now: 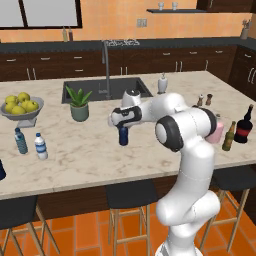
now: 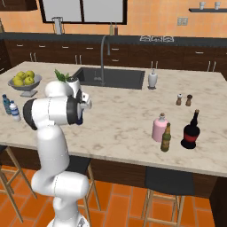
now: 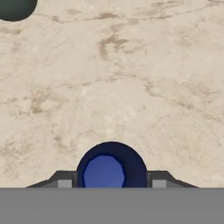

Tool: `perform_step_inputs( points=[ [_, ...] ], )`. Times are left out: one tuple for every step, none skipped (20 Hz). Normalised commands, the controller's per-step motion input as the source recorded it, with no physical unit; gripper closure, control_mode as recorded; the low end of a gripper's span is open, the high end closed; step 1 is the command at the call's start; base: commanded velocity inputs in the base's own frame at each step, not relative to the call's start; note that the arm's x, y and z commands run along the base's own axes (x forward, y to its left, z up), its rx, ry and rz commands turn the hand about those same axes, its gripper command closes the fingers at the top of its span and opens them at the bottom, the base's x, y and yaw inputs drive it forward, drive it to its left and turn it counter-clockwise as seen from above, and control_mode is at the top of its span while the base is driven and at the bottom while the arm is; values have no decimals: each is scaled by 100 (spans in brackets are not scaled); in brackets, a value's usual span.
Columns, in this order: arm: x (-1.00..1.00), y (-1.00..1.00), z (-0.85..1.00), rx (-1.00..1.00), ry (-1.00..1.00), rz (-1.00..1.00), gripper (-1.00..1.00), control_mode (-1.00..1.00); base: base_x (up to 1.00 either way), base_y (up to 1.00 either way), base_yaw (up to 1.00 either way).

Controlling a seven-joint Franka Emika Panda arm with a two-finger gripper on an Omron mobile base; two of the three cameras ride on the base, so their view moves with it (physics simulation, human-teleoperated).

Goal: Move the plastic bottles in the middle to the plastics group, and the glass bottles in the middle to the glass group.

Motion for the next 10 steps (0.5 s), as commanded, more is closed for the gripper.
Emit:
perform_step_inputs(
  points=[
    [-56, 29, 34, 0, -22, 1, 100, -100, 0, 0, 0],
    [-86, 54, 51, 0, -27, 5, 100, -100, 0, 0, 0],
    [-96, 64, 54, 0, -30, 7, 100, -100, 0, 0, 0],
    [-96, 77, 56, 0, -29, 8, 100, -100, 0, 0, 0],
    [-86, 100, 48, -2, -24, 13, 100, -100, 0, 0, 0],
    [-80, 100, 35, -3, -20, 16, 100, -100, 0, 0, 0],
    [-78, 100, 21, -3, -21, 18, 100, -100, 0, 0, 0],
    [-59, 100, 6, -1, -25, 21, 100, -100, 0, 0, 0],
    [-34, 100, 9, 0, -31, 21, 100, -100, 0, 0, 0],
    [-11, 100, 20, 0, -38, 20, 100, -100, 0, 0, 0]
  ],
)
